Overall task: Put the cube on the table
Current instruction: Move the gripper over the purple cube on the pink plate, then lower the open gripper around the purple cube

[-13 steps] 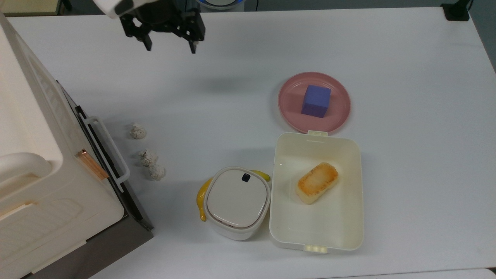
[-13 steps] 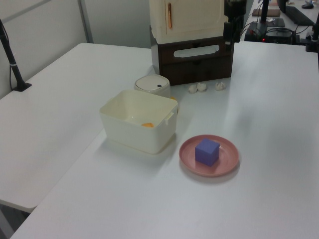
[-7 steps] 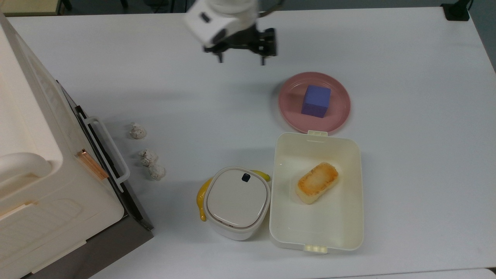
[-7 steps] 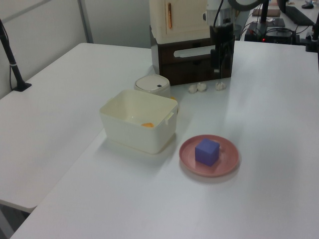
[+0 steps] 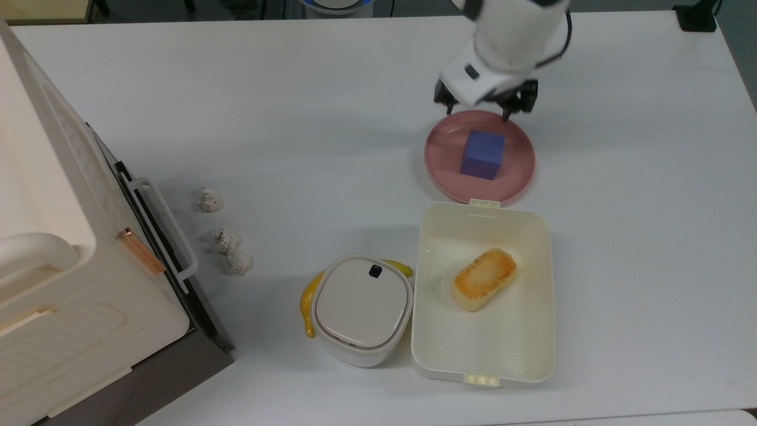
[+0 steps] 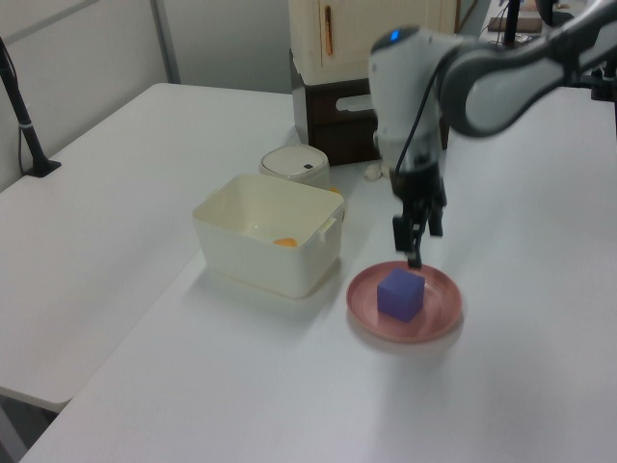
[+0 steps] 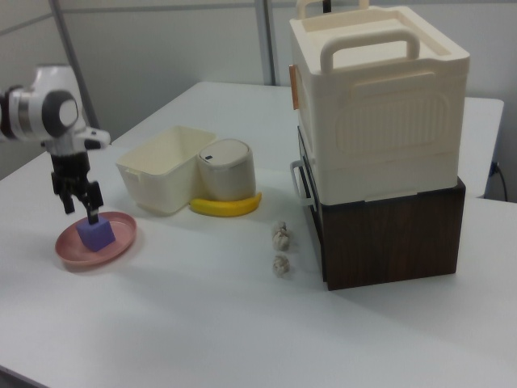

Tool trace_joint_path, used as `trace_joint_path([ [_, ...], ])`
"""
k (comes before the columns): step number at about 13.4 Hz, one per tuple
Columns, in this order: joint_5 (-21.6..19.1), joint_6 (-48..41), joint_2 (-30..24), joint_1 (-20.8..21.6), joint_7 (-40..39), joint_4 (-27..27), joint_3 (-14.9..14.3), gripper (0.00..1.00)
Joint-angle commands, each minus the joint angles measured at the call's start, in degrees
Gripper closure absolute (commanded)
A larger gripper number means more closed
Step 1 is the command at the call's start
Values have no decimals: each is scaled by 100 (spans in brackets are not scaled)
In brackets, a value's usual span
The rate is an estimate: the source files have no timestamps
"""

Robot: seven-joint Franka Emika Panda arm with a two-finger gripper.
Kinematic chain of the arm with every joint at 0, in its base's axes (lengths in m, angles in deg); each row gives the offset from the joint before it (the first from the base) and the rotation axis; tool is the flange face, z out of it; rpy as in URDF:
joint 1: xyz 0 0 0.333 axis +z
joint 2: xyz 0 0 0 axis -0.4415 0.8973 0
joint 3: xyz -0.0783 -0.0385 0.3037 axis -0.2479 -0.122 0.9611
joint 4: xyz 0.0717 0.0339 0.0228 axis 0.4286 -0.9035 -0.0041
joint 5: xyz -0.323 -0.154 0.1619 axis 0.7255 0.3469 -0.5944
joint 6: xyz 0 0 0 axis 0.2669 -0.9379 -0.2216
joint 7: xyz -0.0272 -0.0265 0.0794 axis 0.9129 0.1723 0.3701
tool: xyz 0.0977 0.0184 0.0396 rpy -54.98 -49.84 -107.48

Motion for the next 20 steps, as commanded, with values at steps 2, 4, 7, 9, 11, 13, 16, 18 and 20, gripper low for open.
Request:
trace_joint_path([
  [2, 590, 533, 617, 244, 599, 18, -19, 0],
  [4, 643, 604, 627, 253, 714, 35, -19, 52],
  [7, 582, 586, 487, 147, 740, 149, -89, 100],
  [9, 599, 621, 521, 165, 740, 150, -133, 46],
  [11, 652, 612, 548, 217, 941, 150, -124, 0],
  [13, 661, 612, 539, 235, 951, 202, -115, 0],
  [16, 652, 612, 539, 165, 934, 404, -115, 0],
  [18, 626, 621, 548, 182, 995, 404, -124, 0],
  [20, 634, 673, 574, 208, 1353, 404, -124, 0],
])
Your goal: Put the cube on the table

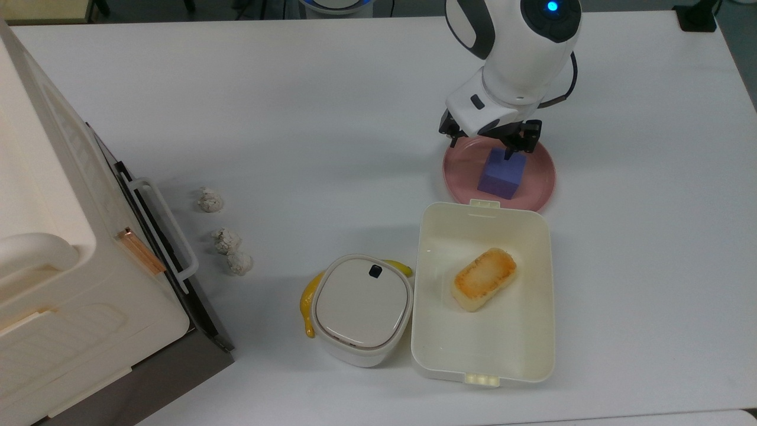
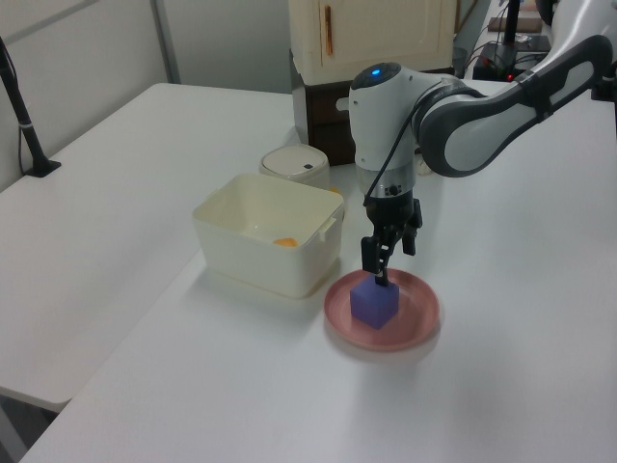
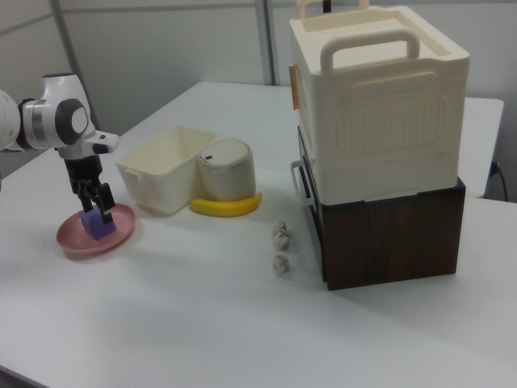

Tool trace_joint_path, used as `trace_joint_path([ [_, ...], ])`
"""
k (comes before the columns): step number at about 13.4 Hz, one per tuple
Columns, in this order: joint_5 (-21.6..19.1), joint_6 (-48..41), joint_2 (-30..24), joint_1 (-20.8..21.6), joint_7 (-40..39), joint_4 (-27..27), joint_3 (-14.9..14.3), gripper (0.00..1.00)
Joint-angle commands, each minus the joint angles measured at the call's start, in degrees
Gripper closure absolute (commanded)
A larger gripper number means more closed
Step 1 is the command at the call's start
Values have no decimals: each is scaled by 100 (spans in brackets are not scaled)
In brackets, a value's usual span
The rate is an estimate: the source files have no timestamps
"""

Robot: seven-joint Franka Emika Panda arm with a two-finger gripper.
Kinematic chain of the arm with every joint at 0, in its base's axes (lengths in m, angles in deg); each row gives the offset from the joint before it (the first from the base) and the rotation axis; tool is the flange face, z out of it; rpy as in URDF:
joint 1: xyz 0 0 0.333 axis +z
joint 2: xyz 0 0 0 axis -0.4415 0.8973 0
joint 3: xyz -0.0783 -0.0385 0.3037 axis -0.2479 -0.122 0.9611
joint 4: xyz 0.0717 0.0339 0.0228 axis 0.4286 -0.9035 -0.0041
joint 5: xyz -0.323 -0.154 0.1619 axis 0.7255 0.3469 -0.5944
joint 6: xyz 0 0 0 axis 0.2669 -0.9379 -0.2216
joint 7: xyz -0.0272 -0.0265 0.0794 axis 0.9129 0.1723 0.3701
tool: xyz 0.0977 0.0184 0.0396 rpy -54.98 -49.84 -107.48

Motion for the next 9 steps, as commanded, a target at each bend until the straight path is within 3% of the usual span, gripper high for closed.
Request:
trace_joint_path([
  [1, 133, 353, -25, 105, 700, -48, -41, 0],
  [4, 421, 733, 273, 290, 1272, -57, -24, 0],
  [9, 844, 935, 459, 404, 1308, -49, -24, 0],
])
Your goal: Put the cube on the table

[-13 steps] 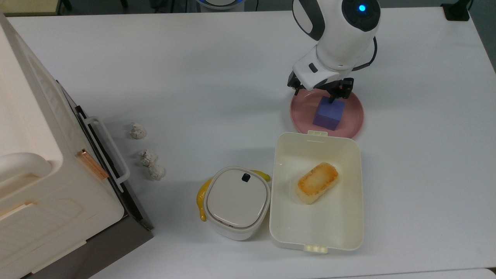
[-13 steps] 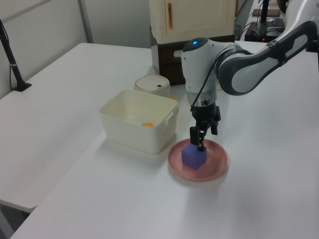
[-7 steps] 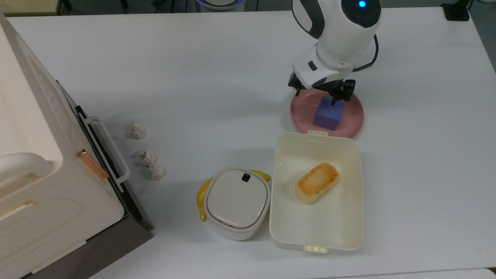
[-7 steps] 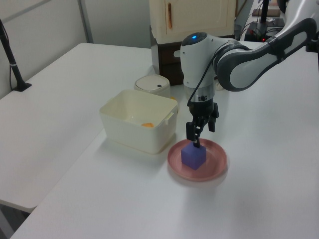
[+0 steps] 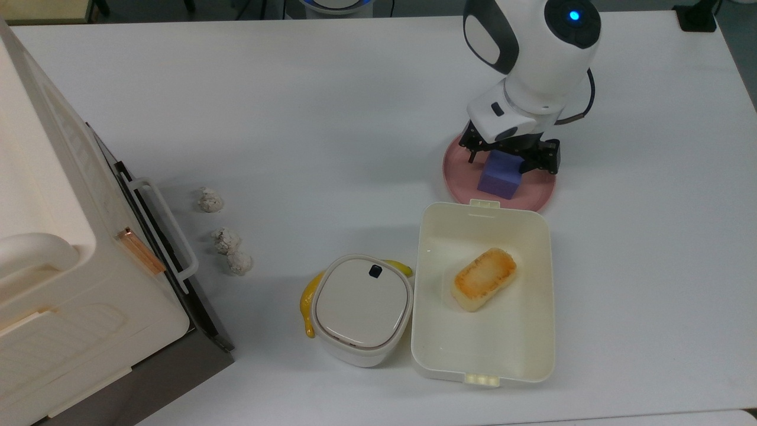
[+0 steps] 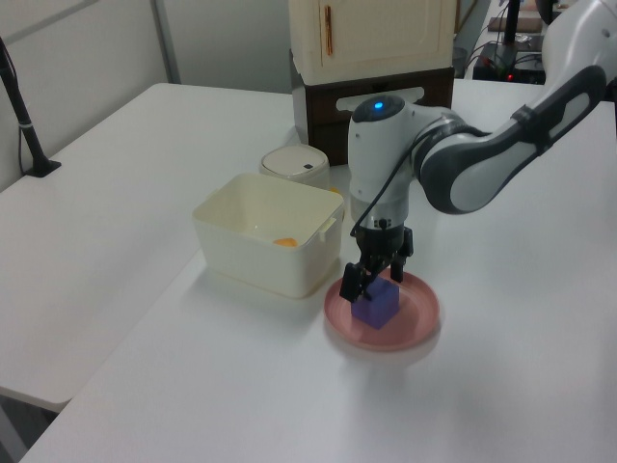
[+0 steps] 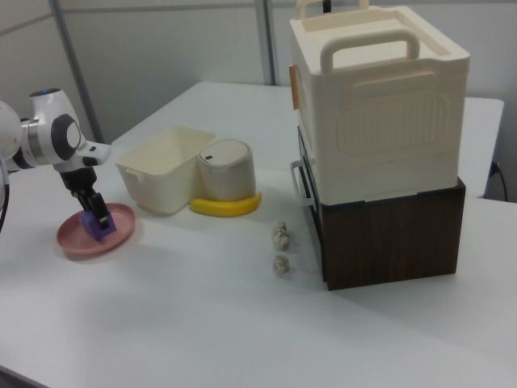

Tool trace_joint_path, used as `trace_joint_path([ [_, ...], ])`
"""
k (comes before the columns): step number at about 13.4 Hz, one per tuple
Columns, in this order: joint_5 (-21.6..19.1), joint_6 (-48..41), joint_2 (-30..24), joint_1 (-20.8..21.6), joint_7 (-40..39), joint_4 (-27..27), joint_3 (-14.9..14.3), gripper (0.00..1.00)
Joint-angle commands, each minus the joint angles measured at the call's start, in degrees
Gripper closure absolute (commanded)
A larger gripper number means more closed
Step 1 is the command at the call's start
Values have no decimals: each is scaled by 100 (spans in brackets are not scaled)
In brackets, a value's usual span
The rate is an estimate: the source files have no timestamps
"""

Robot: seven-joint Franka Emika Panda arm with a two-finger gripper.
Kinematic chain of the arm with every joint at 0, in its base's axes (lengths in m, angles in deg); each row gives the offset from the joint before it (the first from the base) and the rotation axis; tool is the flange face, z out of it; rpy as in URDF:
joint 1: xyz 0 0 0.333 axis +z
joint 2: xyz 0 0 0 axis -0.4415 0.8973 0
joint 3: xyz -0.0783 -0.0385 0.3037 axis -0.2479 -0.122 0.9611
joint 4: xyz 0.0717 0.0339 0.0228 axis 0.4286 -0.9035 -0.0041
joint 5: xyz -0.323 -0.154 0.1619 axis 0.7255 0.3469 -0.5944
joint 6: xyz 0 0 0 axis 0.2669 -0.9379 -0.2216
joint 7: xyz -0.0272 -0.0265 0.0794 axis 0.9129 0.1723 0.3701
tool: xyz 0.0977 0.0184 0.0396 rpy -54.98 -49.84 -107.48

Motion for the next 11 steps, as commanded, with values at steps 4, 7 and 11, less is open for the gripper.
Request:
trace_joint_path([
  [4, 318, 88, 34, 85, 161, -21, -33, 71],
  [7, 310, 106, 51, 94, 188, -21, -33, 96],
  [11, 283, 194, 43, 129, 258, -21, -24, 100],
])
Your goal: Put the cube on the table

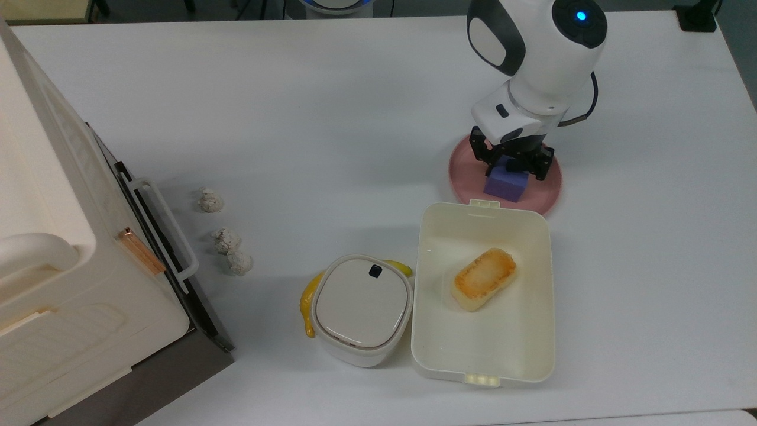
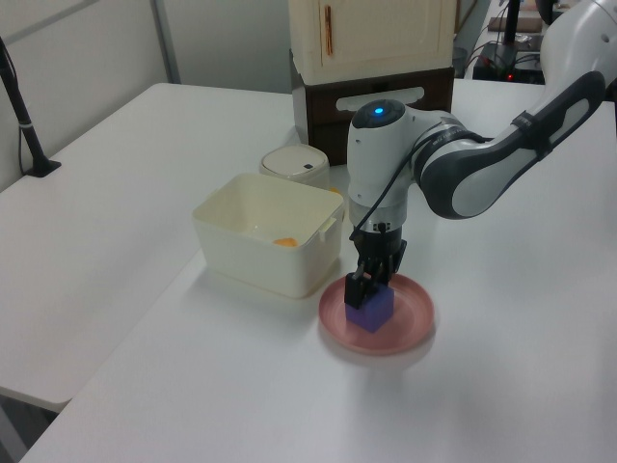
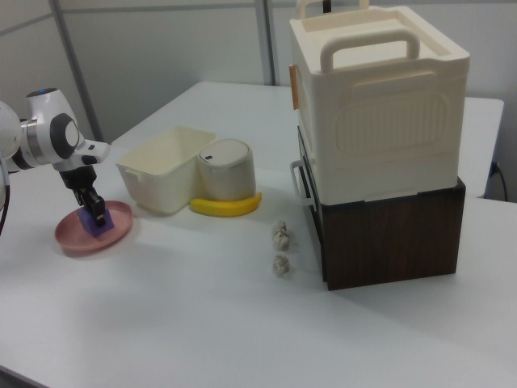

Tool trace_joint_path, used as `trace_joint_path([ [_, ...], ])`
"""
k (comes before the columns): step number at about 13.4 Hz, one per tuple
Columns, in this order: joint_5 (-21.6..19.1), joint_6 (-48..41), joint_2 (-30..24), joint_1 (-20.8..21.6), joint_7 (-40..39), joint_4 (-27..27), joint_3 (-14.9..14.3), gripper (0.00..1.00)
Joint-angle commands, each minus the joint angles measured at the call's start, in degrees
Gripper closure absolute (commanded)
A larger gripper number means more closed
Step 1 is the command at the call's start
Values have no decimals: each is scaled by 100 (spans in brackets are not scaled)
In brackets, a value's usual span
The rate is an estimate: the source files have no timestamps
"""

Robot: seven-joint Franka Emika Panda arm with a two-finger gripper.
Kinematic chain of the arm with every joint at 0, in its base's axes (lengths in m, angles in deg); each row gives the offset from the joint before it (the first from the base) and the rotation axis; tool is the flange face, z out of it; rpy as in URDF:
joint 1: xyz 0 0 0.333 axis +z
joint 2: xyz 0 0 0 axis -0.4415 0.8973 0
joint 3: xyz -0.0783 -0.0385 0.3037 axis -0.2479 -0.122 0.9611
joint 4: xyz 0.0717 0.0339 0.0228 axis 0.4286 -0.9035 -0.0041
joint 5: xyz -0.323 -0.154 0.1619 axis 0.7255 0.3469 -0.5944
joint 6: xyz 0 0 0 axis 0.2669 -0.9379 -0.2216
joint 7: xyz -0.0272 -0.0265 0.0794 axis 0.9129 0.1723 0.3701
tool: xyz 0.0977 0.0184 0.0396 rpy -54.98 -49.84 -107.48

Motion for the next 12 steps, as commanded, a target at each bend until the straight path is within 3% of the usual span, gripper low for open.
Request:
trace_joint_path([
  [1, 65, 140, -30, 84, 200, -62, -20, 100],
  [6, -40, -361, -478, -206, -369, 141, 59, 100],
  [10, -566, -922, -978, -767, -1493, 158, 16, 100],
  [11, -638, -1142, -1067, -812, -1714, 202, 7, 91],
  [12, -595, -1387, -1111, -795, -1846, 220, 15, 23],
])
